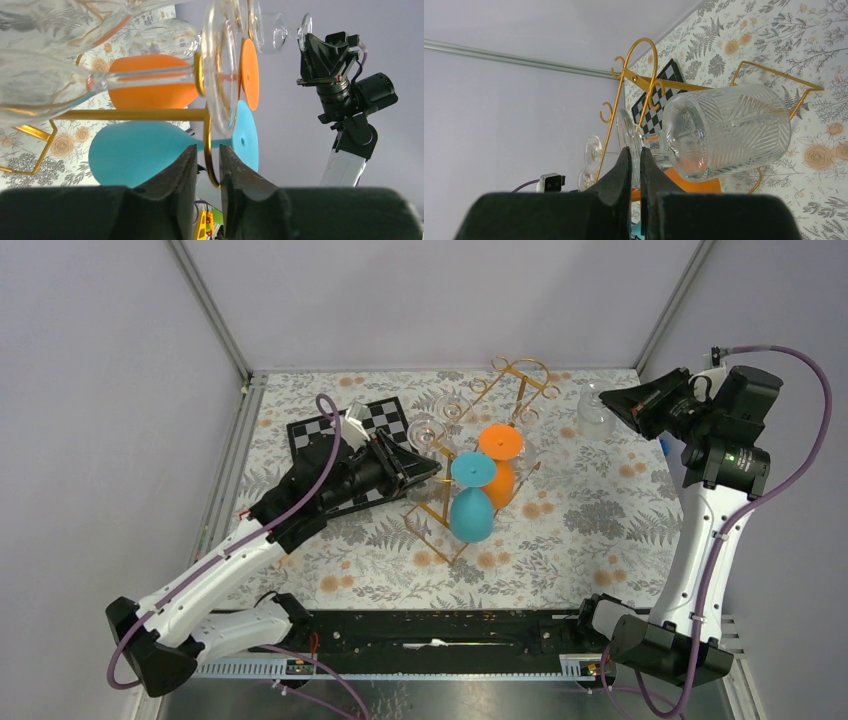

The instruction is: Place the wine glass upside down on the wine glass rack

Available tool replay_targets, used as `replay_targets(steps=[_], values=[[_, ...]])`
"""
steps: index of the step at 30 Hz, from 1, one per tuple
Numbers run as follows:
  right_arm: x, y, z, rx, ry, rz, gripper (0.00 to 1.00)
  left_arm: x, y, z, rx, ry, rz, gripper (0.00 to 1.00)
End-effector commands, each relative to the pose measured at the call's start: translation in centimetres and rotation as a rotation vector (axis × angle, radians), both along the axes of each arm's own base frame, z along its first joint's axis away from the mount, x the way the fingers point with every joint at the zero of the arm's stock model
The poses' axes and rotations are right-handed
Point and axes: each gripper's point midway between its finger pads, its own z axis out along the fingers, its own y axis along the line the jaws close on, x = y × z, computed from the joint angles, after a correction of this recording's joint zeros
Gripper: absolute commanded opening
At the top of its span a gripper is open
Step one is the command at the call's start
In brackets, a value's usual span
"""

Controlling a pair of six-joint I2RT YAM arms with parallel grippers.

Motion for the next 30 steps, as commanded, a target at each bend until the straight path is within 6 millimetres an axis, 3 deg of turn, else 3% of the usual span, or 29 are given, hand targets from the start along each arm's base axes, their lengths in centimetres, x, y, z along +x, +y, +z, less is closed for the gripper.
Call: replay_targets(steps=[1, 7, 13, 30], values=[[-0.6, 0.7, 2.6, -0.012, -0.113, 0.044, 0.0, 0.2, 1.3, 0.2, 0.006, -0.062, 0.038, 0.29], [-0.4, 0.9, 2.5, 0.004, -0.114, 0.057, 0.0, -0.3, 1.7, 0.6, 0.002, -0.091, 0.026, 0.57], [-0.5, 0.9, 2.5, 0.006, -0.117, 0.054, 0.0, -0.8, 2.3, 0.0, 0.046, -0.102, 0.016, 0.76], [1.7, 1.0, 0.3, 0.083, -0.027, 0.059, 0.0, -2.0, 6.8, -4.4, 0.312, -0.113, 0.062, 0.98]])
